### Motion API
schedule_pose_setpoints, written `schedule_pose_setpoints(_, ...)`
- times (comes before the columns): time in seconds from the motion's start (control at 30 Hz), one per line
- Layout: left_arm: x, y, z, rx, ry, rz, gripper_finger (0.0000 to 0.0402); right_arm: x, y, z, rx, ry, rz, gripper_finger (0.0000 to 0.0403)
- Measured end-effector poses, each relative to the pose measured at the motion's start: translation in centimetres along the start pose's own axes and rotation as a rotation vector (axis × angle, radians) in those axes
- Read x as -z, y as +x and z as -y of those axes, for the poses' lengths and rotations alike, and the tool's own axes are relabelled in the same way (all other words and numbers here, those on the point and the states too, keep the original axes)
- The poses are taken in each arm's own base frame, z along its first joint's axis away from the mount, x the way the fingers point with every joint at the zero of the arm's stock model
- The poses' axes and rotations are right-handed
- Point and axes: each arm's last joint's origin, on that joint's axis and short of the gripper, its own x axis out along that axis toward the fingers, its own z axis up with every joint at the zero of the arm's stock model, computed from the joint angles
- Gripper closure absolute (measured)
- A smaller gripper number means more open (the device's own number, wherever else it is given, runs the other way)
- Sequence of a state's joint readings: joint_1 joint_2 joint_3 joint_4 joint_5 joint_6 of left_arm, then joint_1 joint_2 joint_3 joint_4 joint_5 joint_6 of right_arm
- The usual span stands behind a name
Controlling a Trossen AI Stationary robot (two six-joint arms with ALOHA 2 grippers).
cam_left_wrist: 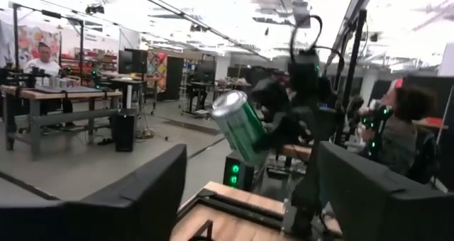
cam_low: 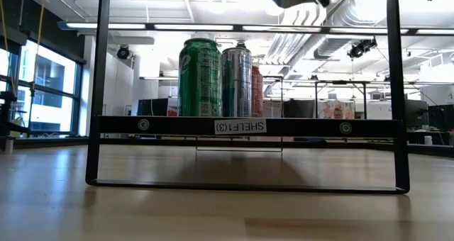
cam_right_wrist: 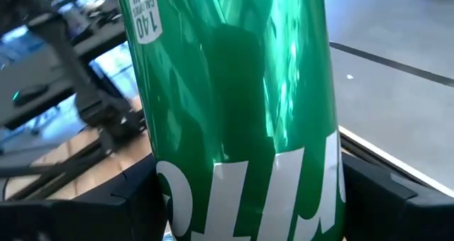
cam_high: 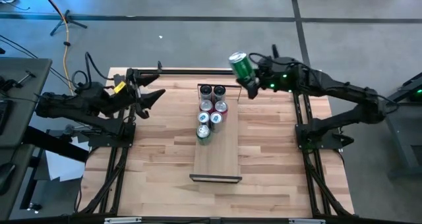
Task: Place canned beverage on shelf
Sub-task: Put the green soda can, aligned with the other green soda can on the shelf
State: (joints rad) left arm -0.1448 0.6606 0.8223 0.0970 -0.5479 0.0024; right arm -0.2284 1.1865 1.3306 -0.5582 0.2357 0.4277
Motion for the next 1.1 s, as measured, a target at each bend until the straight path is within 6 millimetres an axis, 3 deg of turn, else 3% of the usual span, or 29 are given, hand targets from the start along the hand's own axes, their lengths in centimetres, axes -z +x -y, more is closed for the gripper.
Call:
schedule_pose_setpoints(0.1, -0.9, 0.1, 0.1, 0.009, -0.025, 0.018, 0.0101, -0.3, 1.0, -1.6, -0.033, -0.05, -0.018, 0.0108)
schedule_pose_setpoints(0.27, -1.3, 0.8, 0.6, 0.043, -0.098, -0.004, 0.009, -1.0, 2.6, -4.3, -0.085, -0.176, -0.025, 0.0108)
schedule_pose_setpoints(0.5, 0.0, 2.5, 1.9, 0.123, -0.129, -0.161, 0.009, -1.5, 5.9, -8.3, -0.131, -0.419, -0.082, 0.0108)
schedule_pose_setpoints(0.73, 1.6, 4.0, 2.9, 0.128, -0.053, -0.255, 0.009, -0.3, 9.5, -11.4, -0.138, -0.6, -0.23, 0.0108)
schedule_pose_setpoints(1.1, 2.9, 4.4, 3.1, 0.105, 0.02, -0.334, 0.009, 0.3, 10.0, -13.2, -0.164, -0.671, -0.276, 0.0108)
